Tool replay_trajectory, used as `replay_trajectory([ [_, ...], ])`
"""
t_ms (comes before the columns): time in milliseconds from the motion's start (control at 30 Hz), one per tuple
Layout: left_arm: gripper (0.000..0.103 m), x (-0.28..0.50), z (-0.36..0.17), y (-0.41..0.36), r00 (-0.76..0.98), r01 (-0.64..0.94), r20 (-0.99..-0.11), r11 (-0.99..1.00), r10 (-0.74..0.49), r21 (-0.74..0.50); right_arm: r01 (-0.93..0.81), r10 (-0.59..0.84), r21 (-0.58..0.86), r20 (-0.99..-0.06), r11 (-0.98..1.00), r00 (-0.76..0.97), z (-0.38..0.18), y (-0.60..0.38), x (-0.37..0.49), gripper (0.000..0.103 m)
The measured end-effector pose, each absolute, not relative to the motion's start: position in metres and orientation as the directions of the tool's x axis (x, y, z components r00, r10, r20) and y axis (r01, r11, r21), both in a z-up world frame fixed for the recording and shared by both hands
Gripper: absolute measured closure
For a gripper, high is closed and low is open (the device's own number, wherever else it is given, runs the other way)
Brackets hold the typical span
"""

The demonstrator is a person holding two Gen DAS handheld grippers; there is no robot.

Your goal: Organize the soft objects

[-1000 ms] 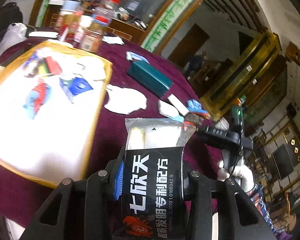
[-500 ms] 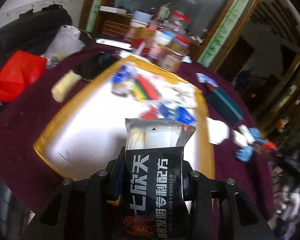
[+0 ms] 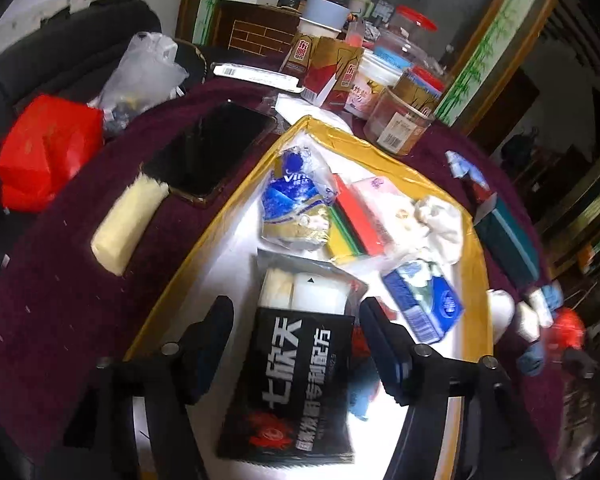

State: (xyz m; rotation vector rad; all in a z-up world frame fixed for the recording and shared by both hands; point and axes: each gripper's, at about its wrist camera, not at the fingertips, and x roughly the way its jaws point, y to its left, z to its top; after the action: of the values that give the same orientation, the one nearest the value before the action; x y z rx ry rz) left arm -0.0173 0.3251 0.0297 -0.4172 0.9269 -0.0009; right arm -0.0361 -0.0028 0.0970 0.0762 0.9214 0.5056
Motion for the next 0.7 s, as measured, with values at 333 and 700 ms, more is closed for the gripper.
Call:
replay_trajectory([
  [333,0.027,-0.082,0.057,0.333,0.703,-0.111,-0.667,0.889,-0.245,-0.444,-0.475,0.341,0.101,-0.823,0.874,0.453,0.078,0.101,0.022,0.063],
  [700,0.026,-0.098,0.065,0.335,0.709,-0.096,-0.657,0.888,-0.256,-0.450,-0.391,0.308,0.104,-0.804,0.914,0.508,0.080,0.091,0.048,0.033],
])
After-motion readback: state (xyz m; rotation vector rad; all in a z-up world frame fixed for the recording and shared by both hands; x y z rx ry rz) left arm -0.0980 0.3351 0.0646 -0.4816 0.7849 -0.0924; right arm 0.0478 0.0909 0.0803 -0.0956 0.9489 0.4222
